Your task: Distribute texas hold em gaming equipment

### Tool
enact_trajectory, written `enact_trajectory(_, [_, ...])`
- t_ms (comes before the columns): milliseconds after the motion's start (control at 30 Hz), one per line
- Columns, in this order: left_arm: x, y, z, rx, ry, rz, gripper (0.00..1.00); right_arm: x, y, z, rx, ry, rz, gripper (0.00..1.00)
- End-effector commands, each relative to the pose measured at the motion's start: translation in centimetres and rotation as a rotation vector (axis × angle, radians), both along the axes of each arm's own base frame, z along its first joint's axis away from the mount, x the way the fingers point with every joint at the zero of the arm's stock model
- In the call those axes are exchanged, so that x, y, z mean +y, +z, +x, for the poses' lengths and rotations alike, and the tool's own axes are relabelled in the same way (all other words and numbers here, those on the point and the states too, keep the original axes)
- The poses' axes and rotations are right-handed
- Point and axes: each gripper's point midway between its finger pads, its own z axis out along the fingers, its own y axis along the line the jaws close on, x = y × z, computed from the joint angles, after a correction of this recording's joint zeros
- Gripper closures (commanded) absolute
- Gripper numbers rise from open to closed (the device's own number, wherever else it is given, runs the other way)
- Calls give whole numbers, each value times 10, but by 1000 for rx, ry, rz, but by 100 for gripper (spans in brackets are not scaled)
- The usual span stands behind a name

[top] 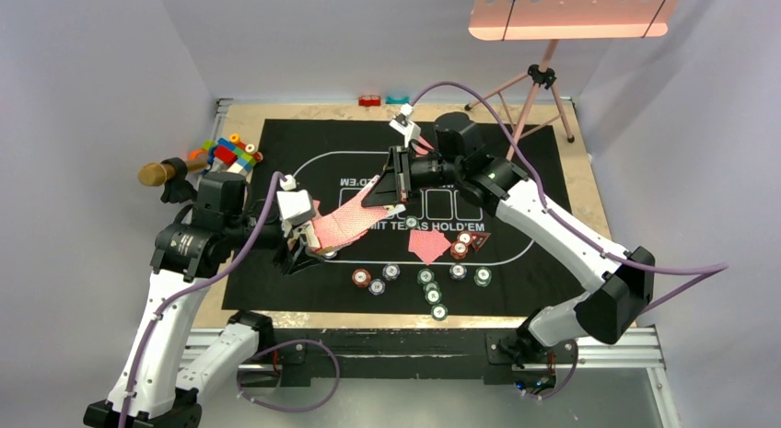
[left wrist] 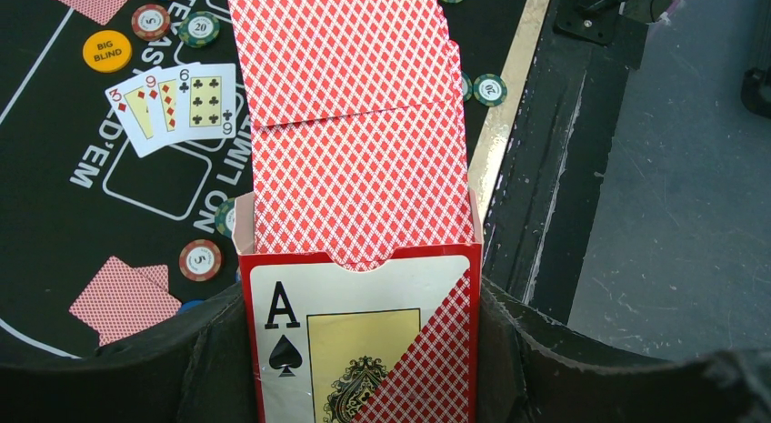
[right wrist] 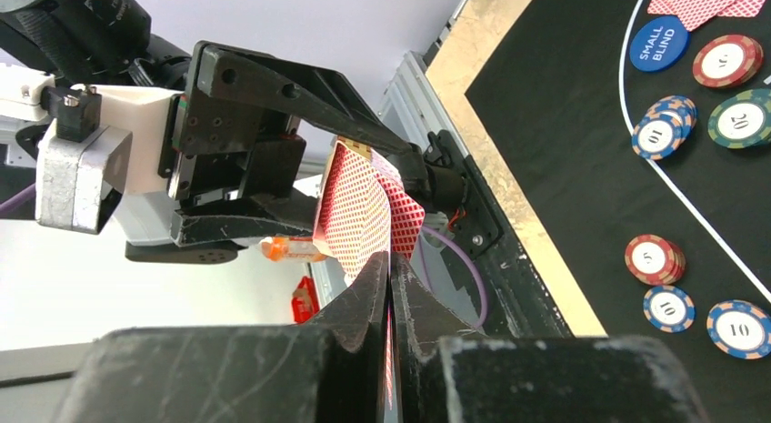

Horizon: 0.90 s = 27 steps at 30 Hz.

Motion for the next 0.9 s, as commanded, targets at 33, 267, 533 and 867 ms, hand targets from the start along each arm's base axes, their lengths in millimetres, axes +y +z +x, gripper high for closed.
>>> enact_trajectory(33, [-2,6,2,-38,-16,-21,100,-6,26,-2,-33,-3,76,97])
enact_trajectory(267, [-2,6,2,-39,-16,-18,100,-18,40,5,40,-12,170,100])
enact_trajectory(533, [-2,6,0,-41,-18,-18,100,-43,44,40,36,-113,179,100])
enact_trajectory(867, [-2,6,-1,-34,-23,-22,100,-44,-42,111,106,-266,20,100])
